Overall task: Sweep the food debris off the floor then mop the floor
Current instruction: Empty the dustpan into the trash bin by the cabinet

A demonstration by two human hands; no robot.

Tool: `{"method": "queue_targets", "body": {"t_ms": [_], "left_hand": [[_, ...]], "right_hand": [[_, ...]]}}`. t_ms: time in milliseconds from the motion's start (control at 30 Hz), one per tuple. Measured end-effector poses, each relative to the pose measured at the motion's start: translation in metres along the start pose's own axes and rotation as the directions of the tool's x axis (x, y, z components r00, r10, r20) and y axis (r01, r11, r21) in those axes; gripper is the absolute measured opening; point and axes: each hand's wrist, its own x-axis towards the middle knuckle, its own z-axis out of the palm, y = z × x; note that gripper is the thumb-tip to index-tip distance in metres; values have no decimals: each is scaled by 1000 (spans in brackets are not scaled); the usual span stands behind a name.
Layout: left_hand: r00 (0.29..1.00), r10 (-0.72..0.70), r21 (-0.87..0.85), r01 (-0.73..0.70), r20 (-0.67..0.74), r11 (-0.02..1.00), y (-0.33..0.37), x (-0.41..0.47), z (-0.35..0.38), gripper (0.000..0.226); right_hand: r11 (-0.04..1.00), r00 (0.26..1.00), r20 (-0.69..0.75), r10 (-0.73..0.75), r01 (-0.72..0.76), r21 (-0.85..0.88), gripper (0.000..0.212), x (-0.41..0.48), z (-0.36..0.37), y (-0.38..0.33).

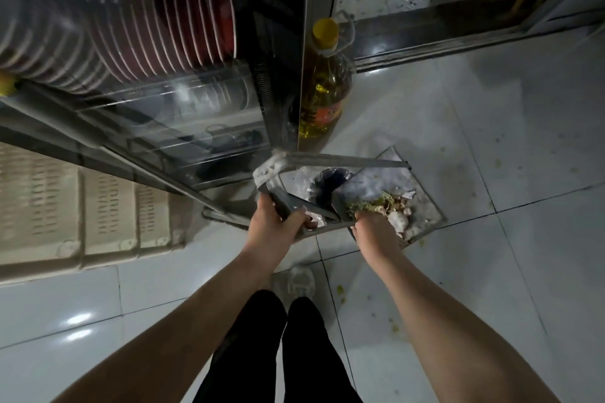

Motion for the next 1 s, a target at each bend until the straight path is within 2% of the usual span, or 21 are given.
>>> {"method": "queue_targets", "body": {"t_ms": [67,200,333,733,867,1000], "left_hand": [[1000,-13,-44,13,1,999,-12,11,1,33],[1000,-21,-147,23,14,989,-29,30,0,29],[998,-54,-230,55,13,972,-36,43,-7,20],[994,-113,-323,107,1,940,-57,72,-24,12],[981,-191,-442,159,-28,883,-62,75,-20,10],[974,-222,-465,182,-33,866,-63,77,-21,5]], "right_hand": [[1000,1000,18,1,0,-25,19,8,8,2],[995,998,51,-25,29,-91,21,24,25,2],[995,996,89,9,-1,-96,22,35,38,-13],[987,999,50,1,7,-160,27,54,60,-32],[987,999,38,-16,22,-156,27,59,57,-32],[985,999,10,-37,38,-169,27,62,53,-36]]}}
